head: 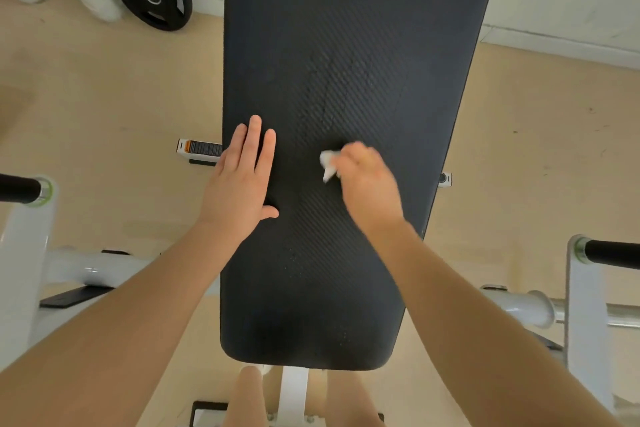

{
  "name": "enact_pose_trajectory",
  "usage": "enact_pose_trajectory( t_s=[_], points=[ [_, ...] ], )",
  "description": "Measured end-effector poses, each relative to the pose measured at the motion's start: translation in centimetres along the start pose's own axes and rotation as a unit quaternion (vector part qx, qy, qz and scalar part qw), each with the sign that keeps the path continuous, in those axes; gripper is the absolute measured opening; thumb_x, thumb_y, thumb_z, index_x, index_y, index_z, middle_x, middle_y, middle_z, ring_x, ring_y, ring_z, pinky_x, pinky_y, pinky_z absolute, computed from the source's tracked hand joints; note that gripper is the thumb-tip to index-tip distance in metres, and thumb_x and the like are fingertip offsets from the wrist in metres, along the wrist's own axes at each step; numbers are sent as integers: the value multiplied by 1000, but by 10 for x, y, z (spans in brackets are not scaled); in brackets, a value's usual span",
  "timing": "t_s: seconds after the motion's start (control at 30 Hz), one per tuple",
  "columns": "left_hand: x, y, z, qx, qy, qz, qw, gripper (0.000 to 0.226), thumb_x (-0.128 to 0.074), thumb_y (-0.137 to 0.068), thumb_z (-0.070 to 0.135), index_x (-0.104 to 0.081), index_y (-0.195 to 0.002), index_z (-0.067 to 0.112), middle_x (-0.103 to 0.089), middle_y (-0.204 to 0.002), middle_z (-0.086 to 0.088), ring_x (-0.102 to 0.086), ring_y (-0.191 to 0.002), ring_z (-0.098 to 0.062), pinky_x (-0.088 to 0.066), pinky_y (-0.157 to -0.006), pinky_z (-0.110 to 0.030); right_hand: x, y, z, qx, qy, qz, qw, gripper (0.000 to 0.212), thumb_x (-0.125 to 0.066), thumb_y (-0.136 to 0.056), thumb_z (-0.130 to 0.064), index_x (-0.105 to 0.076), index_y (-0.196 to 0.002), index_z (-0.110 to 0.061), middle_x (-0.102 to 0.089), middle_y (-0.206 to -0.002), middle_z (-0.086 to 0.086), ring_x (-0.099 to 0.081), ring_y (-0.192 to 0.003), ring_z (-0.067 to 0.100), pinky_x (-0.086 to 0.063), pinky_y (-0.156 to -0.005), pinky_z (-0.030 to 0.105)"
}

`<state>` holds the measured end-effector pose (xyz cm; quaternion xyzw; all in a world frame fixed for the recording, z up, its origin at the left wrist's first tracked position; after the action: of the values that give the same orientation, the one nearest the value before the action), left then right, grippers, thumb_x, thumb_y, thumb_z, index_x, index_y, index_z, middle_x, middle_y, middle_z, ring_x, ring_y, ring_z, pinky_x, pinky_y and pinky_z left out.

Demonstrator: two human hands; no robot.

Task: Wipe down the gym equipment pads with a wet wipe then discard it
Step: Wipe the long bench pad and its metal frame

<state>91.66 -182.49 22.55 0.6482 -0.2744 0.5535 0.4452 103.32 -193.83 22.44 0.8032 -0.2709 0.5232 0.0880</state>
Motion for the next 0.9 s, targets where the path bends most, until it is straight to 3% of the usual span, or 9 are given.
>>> enact_pose_trajectory(
  t_s=[0.07, 0.2, 0.27, 0.37, 0.43, 0.53, 0.63, 0.77, 0.9],
  points=[
    [-2, 0, -1, -2, 6, 2, 1000, 118, -78, -66, 41, 0, -147, 4, 5, -155, -18, -2, -143, -35, -17, -114, -41, 14, -31, 9, -52, 18, 39, 998, 17, -52, -80, 8, -65, -86, -2, -58, -90, 15, -54, -80, 30, -40, -66, 29],
    [-3, 0, -2, -4, 15, 2, 1000, 119, -78, -65, 42, 0, -147, 5, 5, -155, -17, -2, -143, -34, -18, -113, -41, 18, -36, 8, -62, 26, 73, 995, 11, -58, -83, 4, -65, -86, -3, -58, -91, 12, -52, -81, 26, -38, -65, 25],
    [-2, 1, -2, -4, 19, -1, 1000, 119, -78, -66, 42, 2, -147, 5, 6, -155, -17, -1, -143, -33, -18, -113, -41, -1, -6, -4, -45, 24, 13, 999, 16, -59, -78, 9, -65, -87, -3, -57, -88, 14, -54, -78, 30, -43, -65, 27],
    [-1, 0, -3, -9, 25, -2, 1000, 119, -77, -67, 42, 4, -147, 6, 8, -155, -16, 0, -143, -33, -20, -113, -41, -24, 43, -23, 30, 20, -87, 996, 27, -78, -61, 1, -68, -85, -8, -61, -83, 7, -57, -66, 24, -50, -46, 27],
    [-1, 0, -5, -15, 23, 6, 1000, 120, -80, -63, 42, -3, -147, 6, 1, -156, -17, -7, -143, -34, -25, -111, -42, -26, 48, -27, 103, 32, -98, 989, 21, -71, -62, 1, -69, -81, -8, -63, -80, 6, -57, -62, 22, -48, -41, 24],
    [-6, 0, -9, -19, 10, 27, 999, 126, -86, -48, 45, -18, -145, 3, -16, -152, -21, -24, -138, -38, -36, -104, -45, -14, 9, -21, 49, 25, -108, 993, 18, -51, -82, -3, -66, -89, -11, -57, -89, 8, -55, -78, 25, -50, -59, 32],
    [-8, -1, -11, -27, 10, 53, 998, 128, -88, -40, 47, -27, -142, 1, -28, -148, -23, -34, -133, -40, -40, -100, -46, 8, -47, -6, -38, 4, 7, 999, 14, -52, -91, -10, -65, -86, -10, -53, -93, 8, -53, -85, 24, -48, -68, 34],
    [-8, 0, -12, -36, 6, 38, 999, 126, -86, -48, 47, -19, -145, 2, -19, -152, -22, -26, -137, -38, -32, -106, -44, 4, -51, -14, -44, 20, 105, 993, 8, -61, -81, -2, -67, -83, -7, -56, -83, 11, -56, -68, 25, -46, -54, 29],
    [-7, 1, -7, -25, 30, 21, 999, 119, -83, -58, 38, -12, -146, 2, -10, -154, -21, -18, -140, -38, -25, -110, -43, -40, 20, -50, 24, 23, -26, 999, 18, -72, -71, -2, -68, -87, -8, -59, -80, 8, -57, -63, 25, -52, -46, 30]
  ],
)
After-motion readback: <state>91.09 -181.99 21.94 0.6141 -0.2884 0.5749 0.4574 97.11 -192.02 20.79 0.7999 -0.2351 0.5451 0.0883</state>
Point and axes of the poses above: each hand's wrist, its own y-axis away from the middle knuckle, its own x-axis out of the back of the hand, z = x × y, the point moved 5 cm from there along -y, towards the middle knuckle
